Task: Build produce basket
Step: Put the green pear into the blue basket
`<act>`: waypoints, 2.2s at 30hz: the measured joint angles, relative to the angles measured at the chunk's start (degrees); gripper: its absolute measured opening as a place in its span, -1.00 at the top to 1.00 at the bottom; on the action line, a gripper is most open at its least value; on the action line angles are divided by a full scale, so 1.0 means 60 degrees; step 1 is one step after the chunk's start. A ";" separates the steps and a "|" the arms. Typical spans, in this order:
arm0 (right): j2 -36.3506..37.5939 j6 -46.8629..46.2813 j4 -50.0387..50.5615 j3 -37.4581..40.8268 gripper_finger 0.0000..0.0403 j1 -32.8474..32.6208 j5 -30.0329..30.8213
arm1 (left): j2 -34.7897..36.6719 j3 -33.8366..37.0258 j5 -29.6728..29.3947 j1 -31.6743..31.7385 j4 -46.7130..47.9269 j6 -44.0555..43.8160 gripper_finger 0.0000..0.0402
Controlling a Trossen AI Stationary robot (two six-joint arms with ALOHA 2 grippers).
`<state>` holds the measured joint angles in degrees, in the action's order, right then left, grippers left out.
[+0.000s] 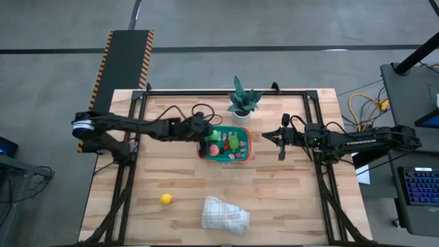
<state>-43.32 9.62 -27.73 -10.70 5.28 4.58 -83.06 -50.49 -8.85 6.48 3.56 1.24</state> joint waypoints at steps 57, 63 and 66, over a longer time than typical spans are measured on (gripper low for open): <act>-0.0002 -0.0001 0.0011 0.0000 0.96 0.0000 0.0000 | -0.1502 -0.0654 0.0188 0.0481 0.0490 0.0353 -0.17; -0.0001 0.0065 0.0005 0.0000 0.96 0.0001 0.0003 | -0.1495 -0.0654 0.0225 0.0481 0.0493 -0.0436 -0.17; 0.0001 0.0137 0.0004 0.0000 0.96 0.0001 0.0004 | -0.1495 -0.0658 0.0228 0.0481 0.0508 -0.0628 -0.17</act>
<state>-43.31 10.44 -27.70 -10.70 5.28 4.60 -92.03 -54.44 -7.49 9.37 6.61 -2.53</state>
